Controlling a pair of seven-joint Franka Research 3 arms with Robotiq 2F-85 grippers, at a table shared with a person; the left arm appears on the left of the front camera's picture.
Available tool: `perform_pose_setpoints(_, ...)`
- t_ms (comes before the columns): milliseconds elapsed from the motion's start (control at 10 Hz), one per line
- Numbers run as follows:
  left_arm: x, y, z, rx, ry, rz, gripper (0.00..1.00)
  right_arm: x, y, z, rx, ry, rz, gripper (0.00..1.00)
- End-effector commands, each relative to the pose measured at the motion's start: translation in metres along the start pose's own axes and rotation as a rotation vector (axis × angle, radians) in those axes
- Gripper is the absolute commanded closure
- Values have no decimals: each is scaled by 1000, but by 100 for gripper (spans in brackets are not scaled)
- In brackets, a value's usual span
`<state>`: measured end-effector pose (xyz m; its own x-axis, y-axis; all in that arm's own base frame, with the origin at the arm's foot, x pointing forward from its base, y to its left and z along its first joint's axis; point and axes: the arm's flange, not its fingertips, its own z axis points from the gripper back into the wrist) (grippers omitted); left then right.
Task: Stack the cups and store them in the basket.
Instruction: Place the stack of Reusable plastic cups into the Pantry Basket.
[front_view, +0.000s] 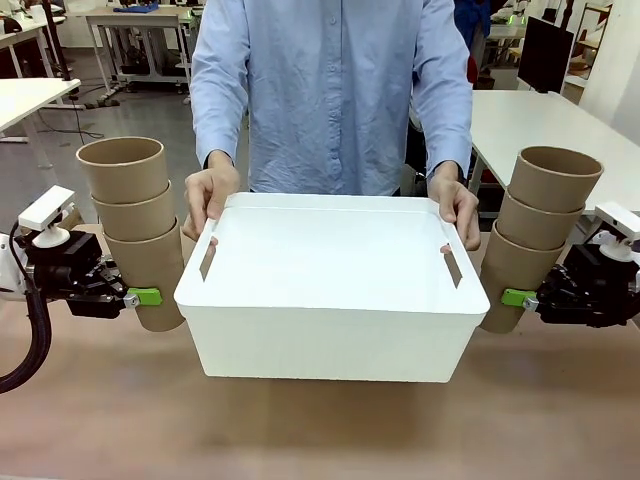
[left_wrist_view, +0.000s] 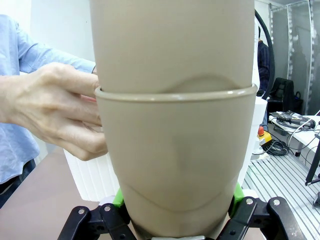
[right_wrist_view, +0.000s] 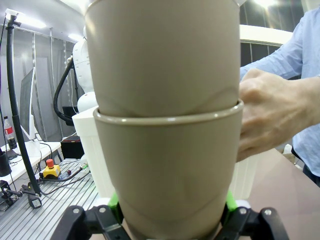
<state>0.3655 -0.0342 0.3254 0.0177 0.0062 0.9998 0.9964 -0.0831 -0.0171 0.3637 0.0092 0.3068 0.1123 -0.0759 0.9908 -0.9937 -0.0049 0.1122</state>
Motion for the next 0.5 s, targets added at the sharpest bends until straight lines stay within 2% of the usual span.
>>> perform_pose_setpoints(0, 5, -1, 0, -2, -8, -2, 16, 6, 1, 0, 4, -3, 3, 15)
perform_pose_setpoints(400, 5, -1, 0, -2, -8, -2, 16, 6, 1, 0, 4, -3, 3, 15)
